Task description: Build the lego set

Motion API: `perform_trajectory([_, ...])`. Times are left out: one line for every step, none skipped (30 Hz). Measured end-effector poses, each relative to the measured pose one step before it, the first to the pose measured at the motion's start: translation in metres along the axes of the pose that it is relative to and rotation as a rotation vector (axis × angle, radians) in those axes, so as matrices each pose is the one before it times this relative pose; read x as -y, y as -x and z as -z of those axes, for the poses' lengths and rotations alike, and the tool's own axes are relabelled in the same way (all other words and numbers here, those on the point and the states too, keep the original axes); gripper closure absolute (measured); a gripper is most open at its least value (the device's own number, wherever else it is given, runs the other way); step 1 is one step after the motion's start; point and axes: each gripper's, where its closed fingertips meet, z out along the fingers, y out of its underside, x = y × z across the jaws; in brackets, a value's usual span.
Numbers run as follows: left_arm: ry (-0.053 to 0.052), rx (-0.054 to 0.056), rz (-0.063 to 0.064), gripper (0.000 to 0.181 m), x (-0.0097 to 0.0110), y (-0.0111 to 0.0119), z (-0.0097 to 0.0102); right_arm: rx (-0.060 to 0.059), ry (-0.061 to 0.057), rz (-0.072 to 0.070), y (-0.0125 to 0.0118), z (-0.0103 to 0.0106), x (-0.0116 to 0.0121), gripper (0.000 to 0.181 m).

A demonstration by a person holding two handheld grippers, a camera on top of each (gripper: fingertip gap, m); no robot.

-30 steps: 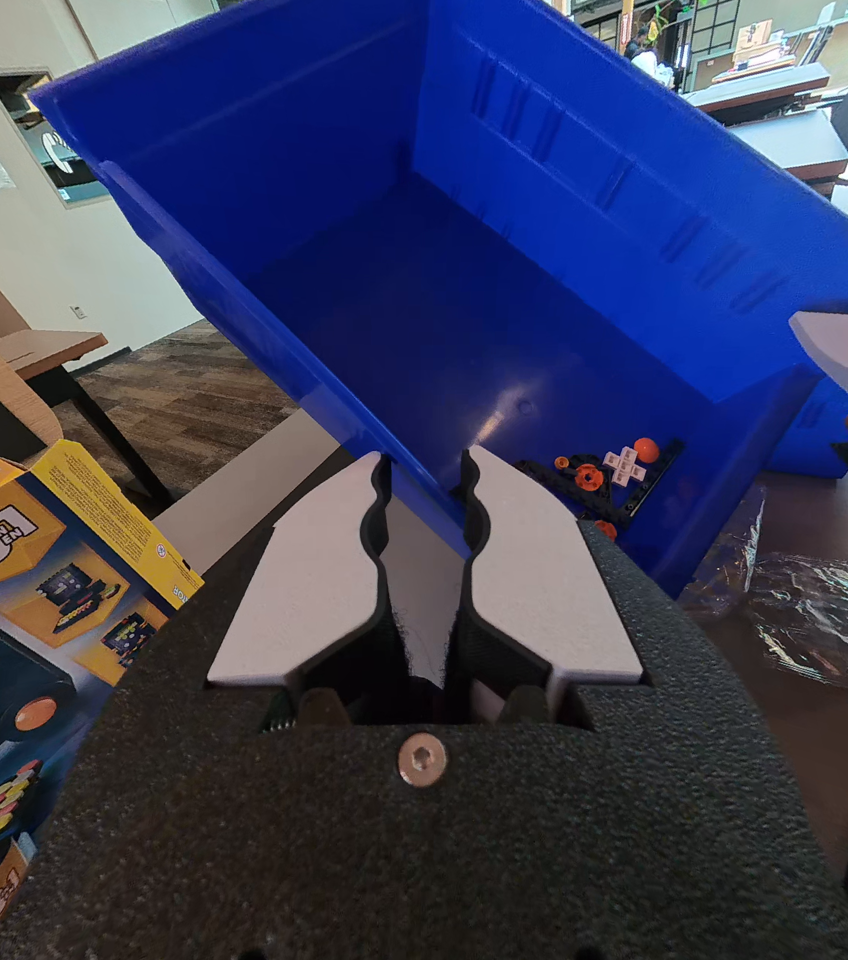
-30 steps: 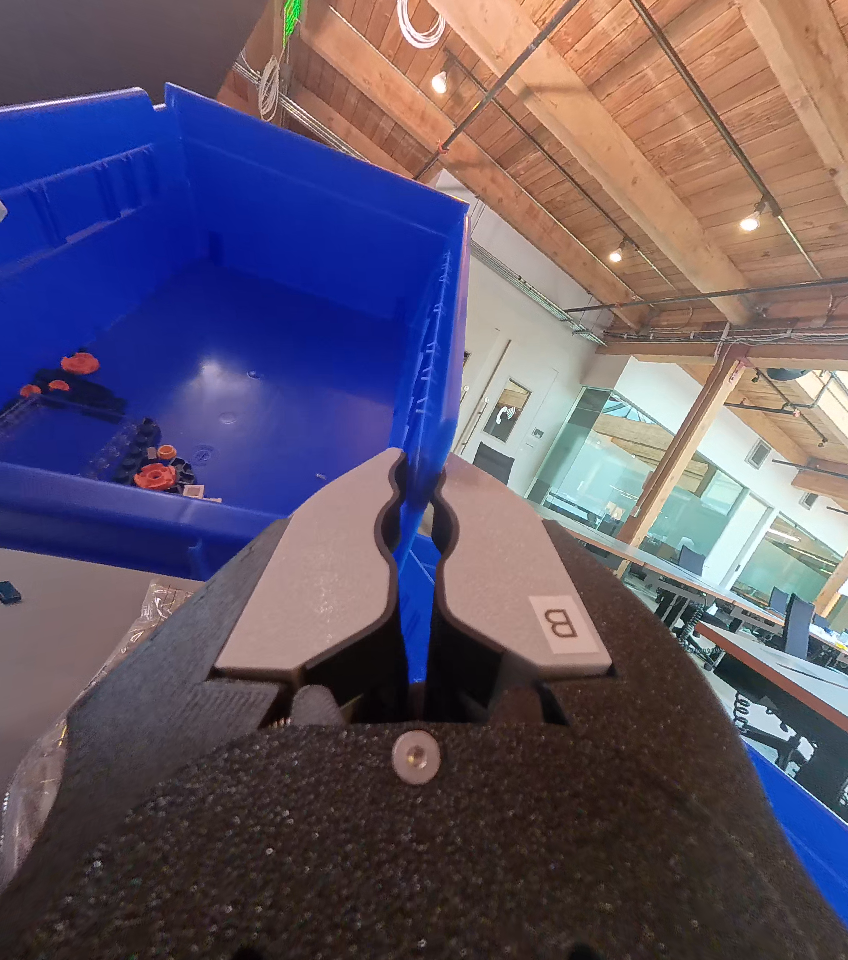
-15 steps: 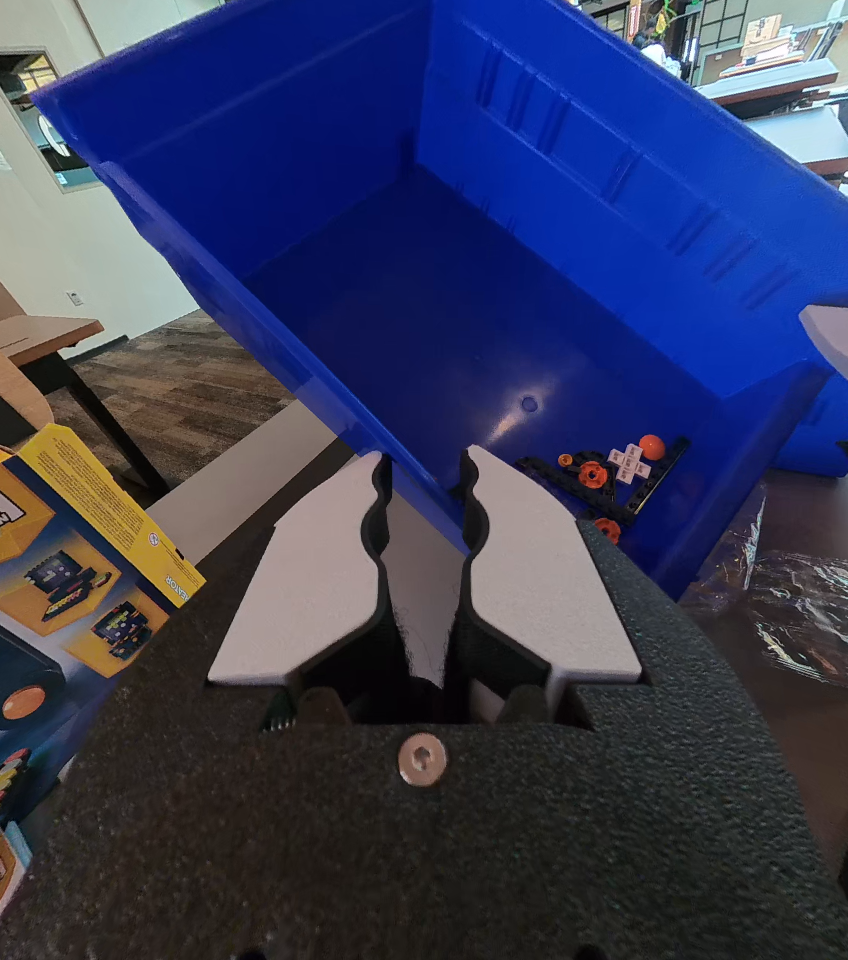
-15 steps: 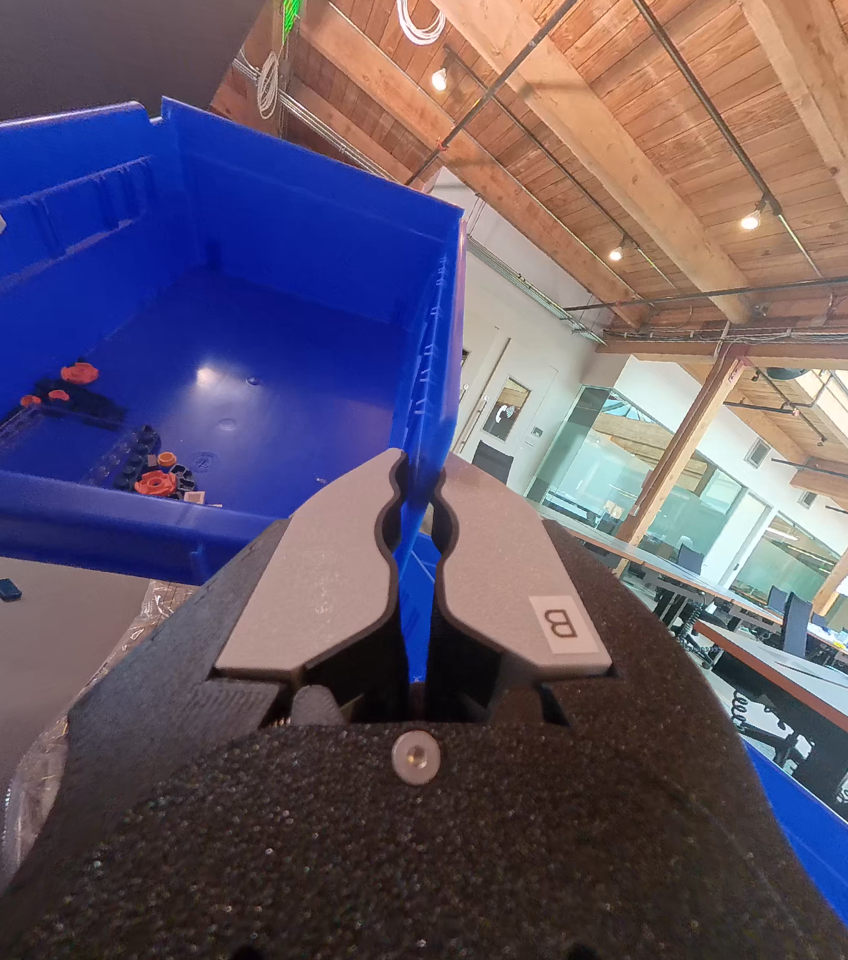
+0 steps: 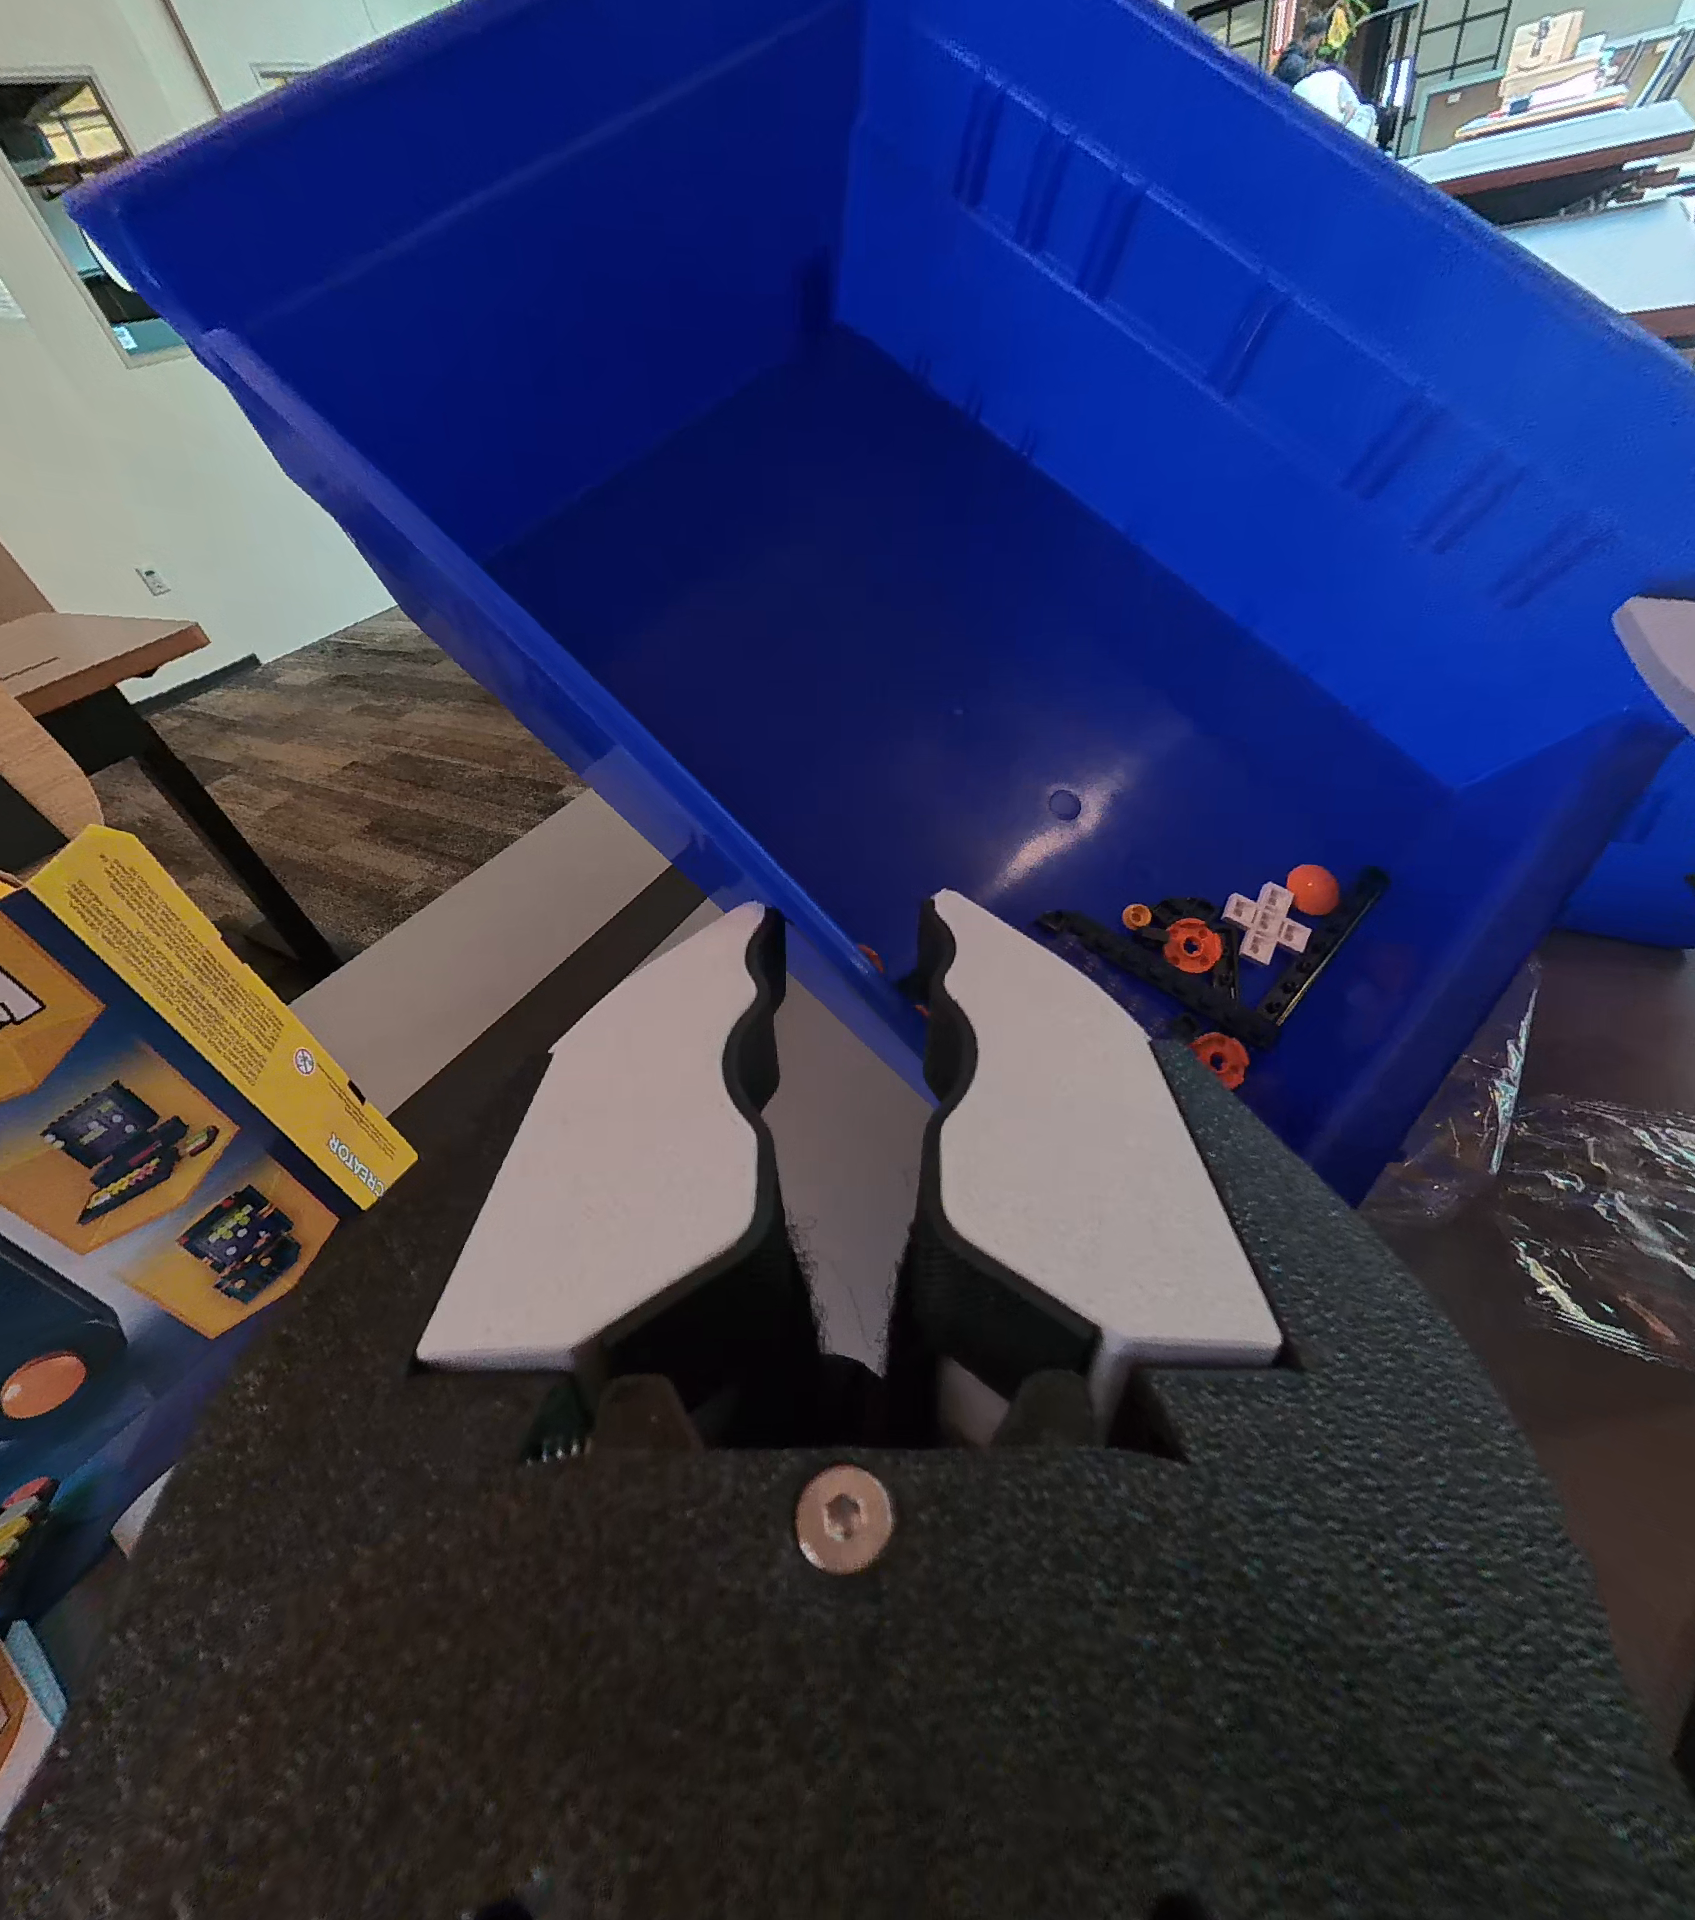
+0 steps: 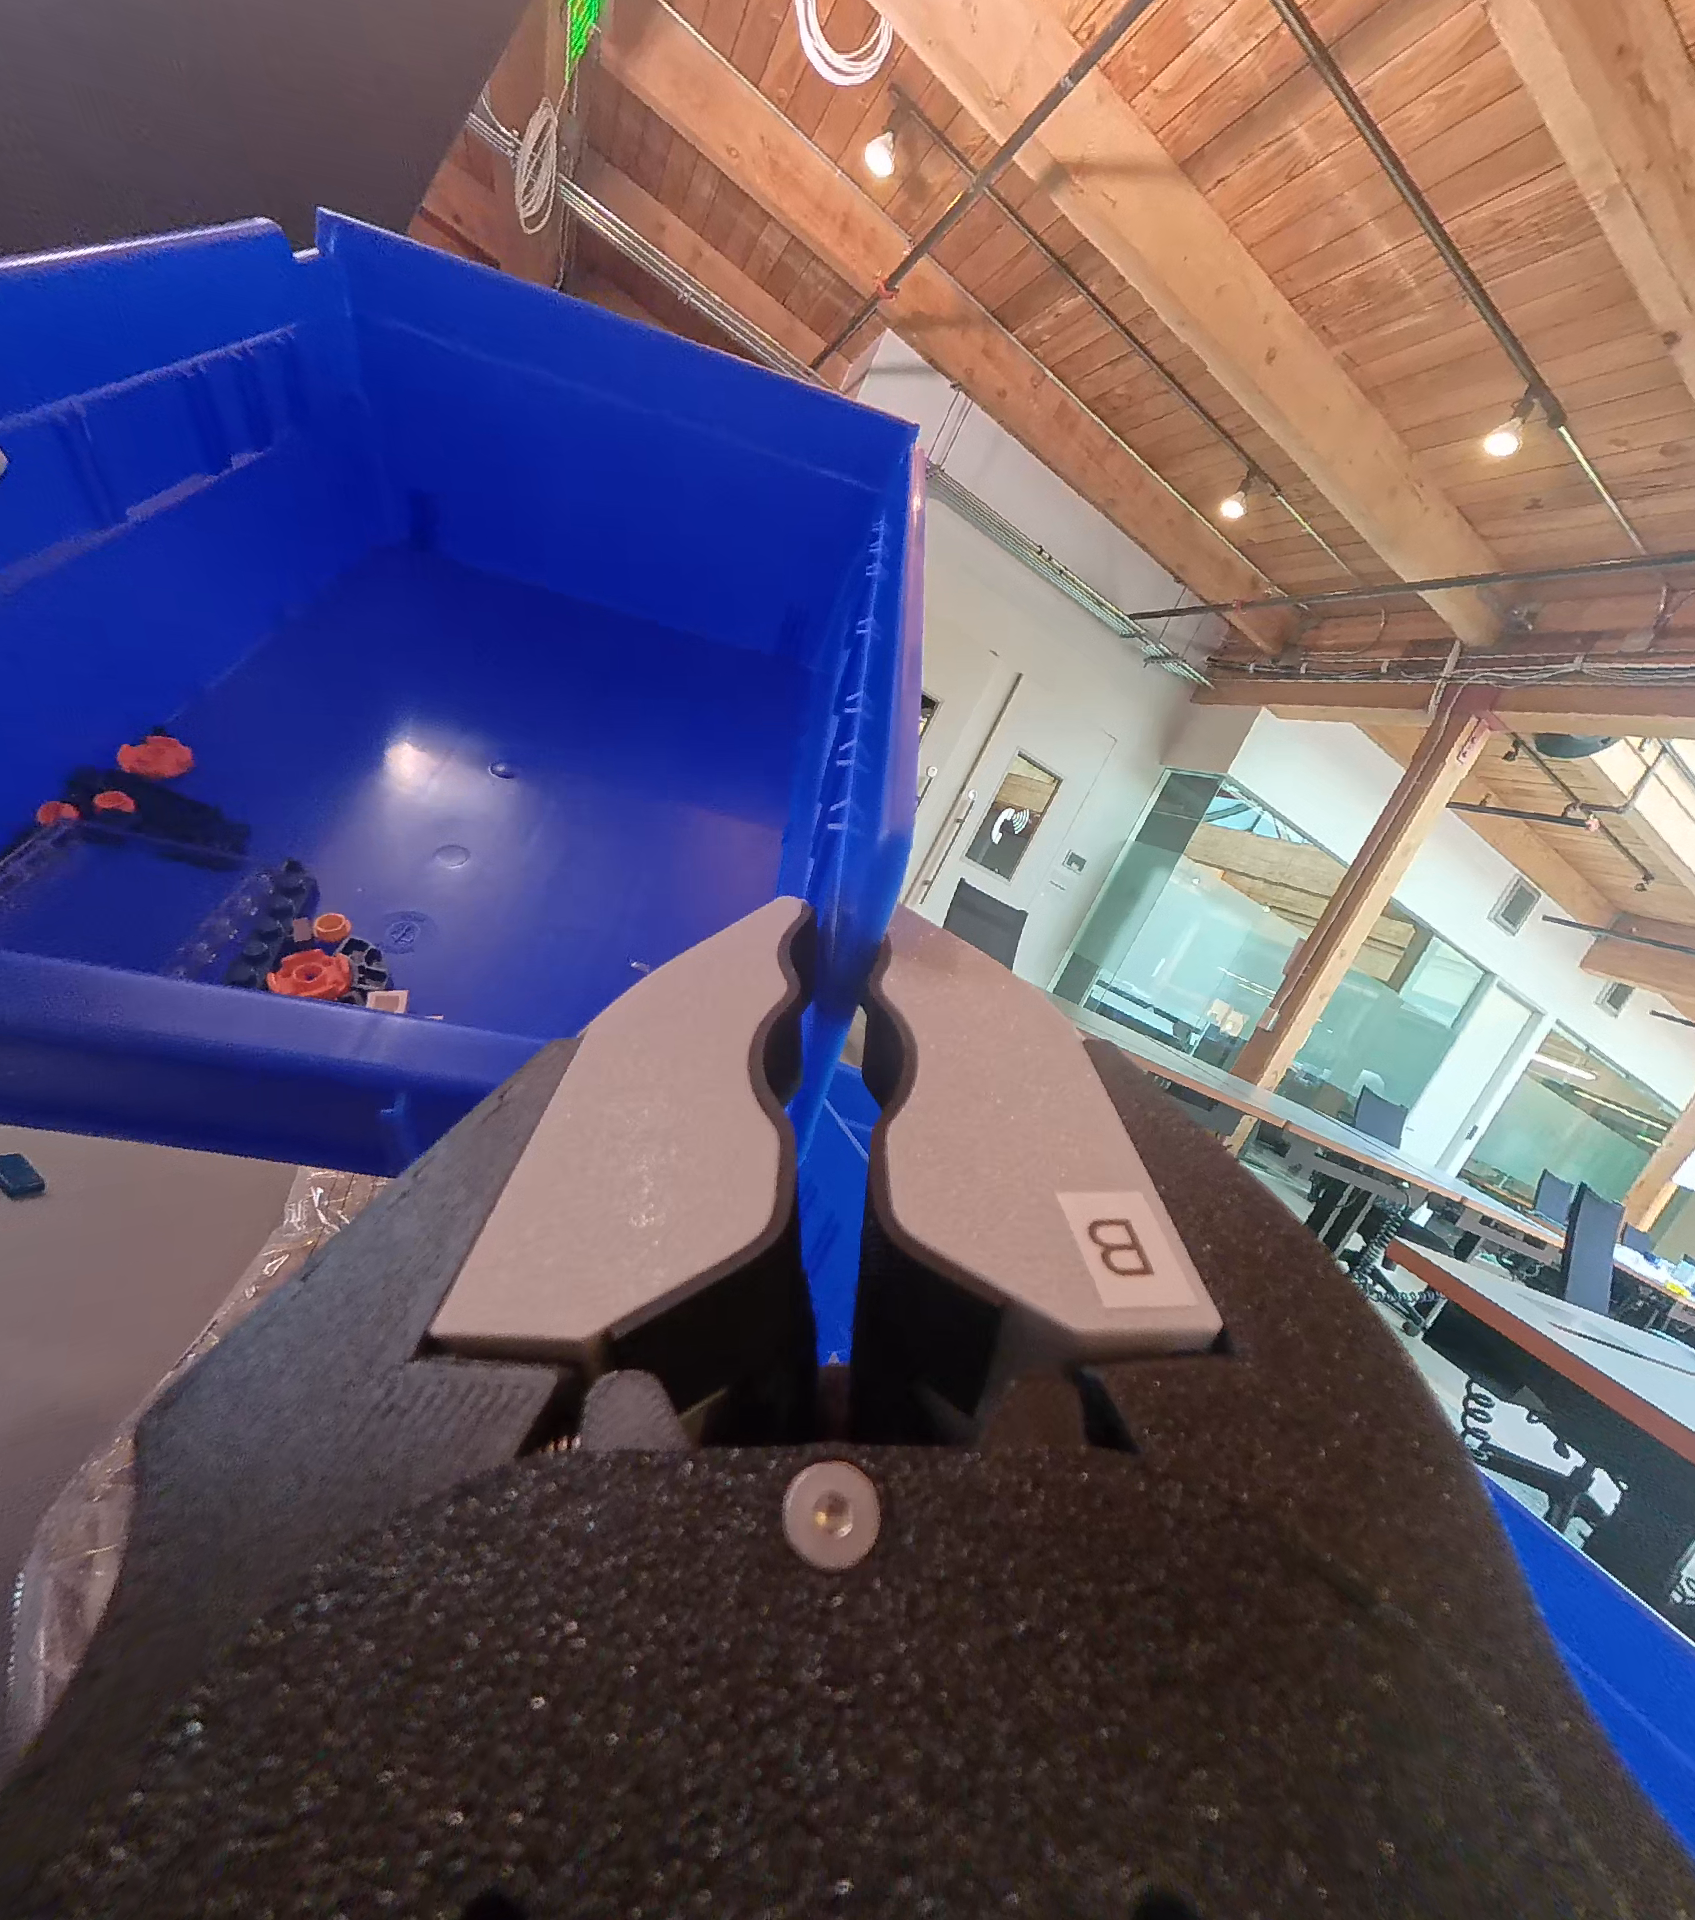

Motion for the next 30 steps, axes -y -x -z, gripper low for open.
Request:
perform_trajectory([-0.0008,0.0005,0.0005,0.157,-0.00003,0.00003,0.00015,-0.0001,-0.0001,-0.0001,0.00000,0.00012,0.00020,0.175])
perform_trajectory([-0.0003,0.0004,0.0011,0.157,0.00003,-0.00006,0.00008,0.0000,-0.0001,-0.0004,-0.00004,0.00011,0.00004,0.175])
perform_trajectory([-0.0002,0.0003,0.0002,0.157,0.00001,-0.00001,0.00008,-0.0004,-0.0003,0.0006,-0.00006,0.00006,0.00009,0.176])
perform_trajectory([0.0000,0.0004,-0.0001,0.157,0.00002,-0.00006,0.00006,-0.0004,-0.0003,0.0005,-0.00011,0.00002,0.00017,0.176])
perform_trajectory([0.0002,0.0005,0.0002,0.157,-0.00001,-0.00005,-0.00001,0.0000,0.0004,-0.0010,-0.00017,-0.00001,-0.00007,0.176])
perform_trajectory([0.0003,0.0000,-0.0006,0.157,-0.00002,-0.00005,-0.00001,-0.0002,0.0000,-0.0002,-0.00009,0.00004,-0.00003,0.175])
perform_trajectory([0.0014,0.0001,-0.0005,0.157,-0.00023,-0.00010,-0.00016,0.0001,0.0006,0.0003,-0.00004,-0.00004,-0.00013,0.175])
perform_trajectory([0.0026,0.0002,-0.0006,0.157,-0.00049,0.00004,-0.00015,0.0000,0.0004,0.0002,-0.00001,0.00003,-0.00006,0.175])
perform_trajectory([0.0026,0.0001,0.0003,0.157,-0.00068,-0.00004,-0.00027,0.0004,0.0007,-0.0001,0.00014,0.00000,-0.00006,0.175])
perform_trajectory([0.0025,0.0001,0.0006,0.157,-0.00072,0.00009,-0.00013,0.0007,0.0008,0.0006,0.00011,-0.00007,-0.00013,0.175])
perform_trajectory([0.0033,0.0003,0.0000,0.157,-0.00086,-0.00002,-0.00025,0.0004,0.0005,0.0014,0.00005,-0.00001,-0.00003,0.176])
perform_trajectory([0.0023,0.0006,0.0004,0.157,-0.00064,-0.00005,-0.00012,0.0006,0.0001,0.0006,0.00019,0.00009,-0.00002,0.175])
perform_trajectory([0.0018,0.0007,-0.0002,0.158,-0.00060,-0.00002,-0.00005,0.0007,0.0002,-0.0002,0.00006,-0.00002,0.00005,0.175])
perform_trajectory([0.0017,0.0012,-0.0004,0.158,-0.00046,-0.00005,0.00001,0.0006,0.0001,0.0001,0.00016,-0.00004,0.00002,0.175])
perform_trajectory([0.0010,0.0009,0.0001,0.158,-0.00027,-0.00012,-0.00002,-0.0002,-0.0007,0.0011,-0.00009,0.00004,0.00014,0.176])
perform_trajectory([0.0005,0.0007,0.0004,0.158,-0.00026,0.00002,0.00001,-0.0002,-0.0008,-0.0001,-0.00002,0.00007,0.00029,0.176])
perform_trajectory([0.0005,0.0008,0.0009,0.158,-0.00019,0.00011,0.00005,0.0007,-0.0003,-0.0022,-0.00011,0.00003,0.00011,0.176])
perform_trajectory([0.0007,0.0007,0.0008,0.158,-0.00021,0.00011,0.00007,0.0007,0.0002,-0.0018,0.00009,0.00002,0.00002,0.175])
perform_trajectory([0.0017,0.0007,0.0002,0.158,-0.00038,0.00001,-0.00013,0.0010,0.0010,-0.0011,-0.00002,-0.00012,-0.00010,0.176])
perform_trajectory([0.0036,0.0012,-0.0004,0.158,-0.00070,0.00017,-0.00020,0.0018,0.0026,-0.0007,0.00023,-0.00022,-0.00044,0.175])
perform_trajectory([0.0080,0.0019,-0.0002,0.158,-0.00146,0.00035,-0.00071,0.0038,0.0063,-0.0024,0.00046,-0.00061,-0.00117,0.176])
perform_trajectory([0.0186,0.0014,-0.0037,0.158,-0.00306,0.00080,-0.00169,0.0072,0.0152,-0.0031,0.00073,-0.00147,-0.00250,0.176])
perform_trajectory([0.0283,-0.0004,-0.0061,0.158,-0.00457,0.00131,-0.00316,0.0124,0.0235,-0.0002,0.00127,-0.00270,-0.00354,0.176])
perform_trajectory([0.0282,-0.0059,0.0061,0.158,-0.00512,0.00163,-0.00447,0.0161,0.0276,0.0065,0.00142,-0.00383,-0.00368,0.176])
perform_trajectory([0.0353,-0.0114,0.0213,0.158,-0.00585,0.00169,-0.00514,0.0179,0.0342,0.0147,0.00110,-0.00509,-0.00406,0.175])
perform_trajectory([0.0399,-0.0109,0.0161,0.158,-0.00557,0.00186,-0.00556,0.0251,0.0393,0.0150,0.00128,-0.00582,-0.00432,0.175])
perform_trajectory([0.0409,-0.0108,0.0101,0.158,-0.00524,0.00196,-0.00571,0.0281,0.0445,0.0070,0.00115,-0.00635,-0.00506,0.175])
perform_trajectory([0.0397,-0.0115,0.0099,0.158,-0.00471,0.00156,-0.00581,0.0286,0.0447,-0.0043,0.00126,-0.00612,-0.00553,0.175])
perform_trajectory([0.0296,-0.0114,0.0132,0.158,-0.00370,0.00159,-0.00578,0.0233,0.0399,-0.0116,0.00100,-0.00584,-0.00584,0.175])
perform_trajectory([0.0342,-0.0108,0.0101,0.157,-0.00439,0.00146,-0.00611,0.0235,0.0370,-0.0168,0.00140,-0.00548,-0.00629,0.175])
